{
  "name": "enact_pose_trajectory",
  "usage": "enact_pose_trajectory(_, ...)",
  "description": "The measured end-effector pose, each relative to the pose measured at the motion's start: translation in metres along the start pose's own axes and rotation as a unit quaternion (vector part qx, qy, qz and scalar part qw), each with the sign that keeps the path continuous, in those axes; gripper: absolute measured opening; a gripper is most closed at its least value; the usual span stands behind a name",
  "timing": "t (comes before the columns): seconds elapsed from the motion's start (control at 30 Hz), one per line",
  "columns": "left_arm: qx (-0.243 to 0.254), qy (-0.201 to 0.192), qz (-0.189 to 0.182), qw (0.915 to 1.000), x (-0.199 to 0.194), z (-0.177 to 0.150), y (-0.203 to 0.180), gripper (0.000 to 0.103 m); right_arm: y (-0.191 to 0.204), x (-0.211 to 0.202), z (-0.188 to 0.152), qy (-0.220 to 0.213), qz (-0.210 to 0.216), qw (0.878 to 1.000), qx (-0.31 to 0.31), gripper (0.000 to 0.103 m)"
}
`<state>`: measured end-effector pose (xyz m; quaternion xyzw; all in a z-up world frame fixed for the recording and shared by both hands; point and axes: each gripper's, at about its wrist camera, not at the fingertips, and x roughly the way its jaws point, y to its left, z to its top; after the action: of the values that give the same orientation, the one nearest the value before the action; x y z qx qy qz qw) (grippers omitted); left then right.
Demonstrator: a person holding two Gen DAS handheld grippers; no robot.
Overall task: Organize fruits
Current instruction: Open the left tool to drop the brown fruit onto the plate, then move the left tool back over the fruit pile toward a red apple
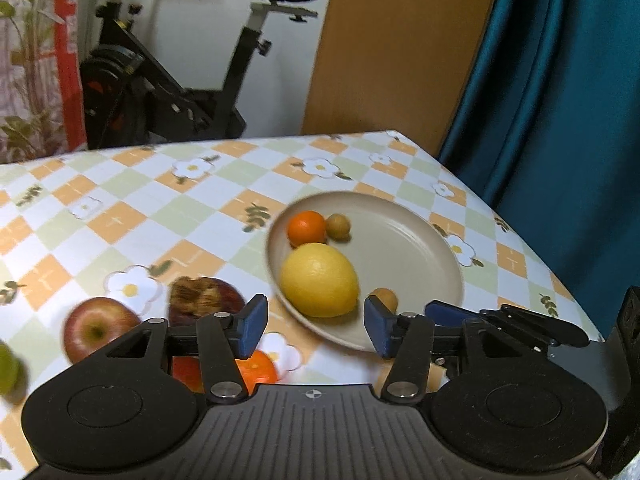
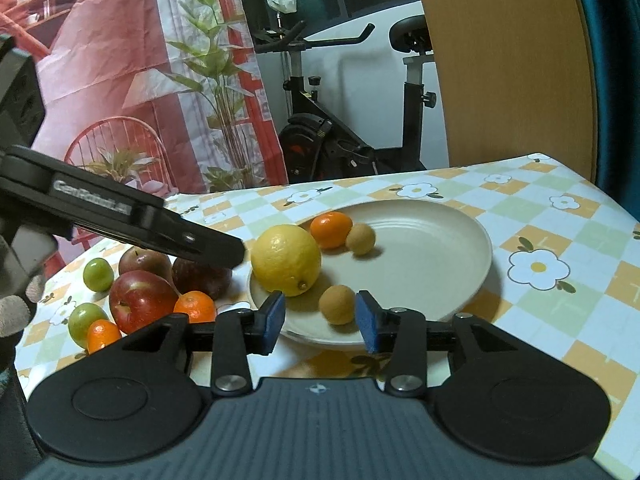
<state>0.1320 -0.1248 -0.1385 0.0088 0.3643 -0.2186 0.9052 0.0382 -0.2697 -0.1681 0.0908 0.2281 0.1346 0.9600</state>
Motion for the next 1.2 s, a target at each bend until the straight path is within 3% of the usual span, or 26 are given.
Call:
enact_pose_trajectory(0.5,-0.008,-0.061,0.072,0.9955,-0.045,-0.006,0.022,0.075,-0.004,-0.003,-0.001,-0.005,-0.01,1.0,0.017,0.042)
enact_pose_trajectory(0.87,-0.035,-0.094,0.111,0.9888,-0.077,-0.012,0.051,0.082,0.004,-0.003,-0.001,0.006,-0.024,1.0,0.018,0.043)
enact_pose_trajectory(1.2,-0.04,-0.127,0.145,0.9805,-0.103,-0.019,0.066,0.083,0.036,-0.007,0.02,0.001,-0.019,0.999,0.031,0.064)
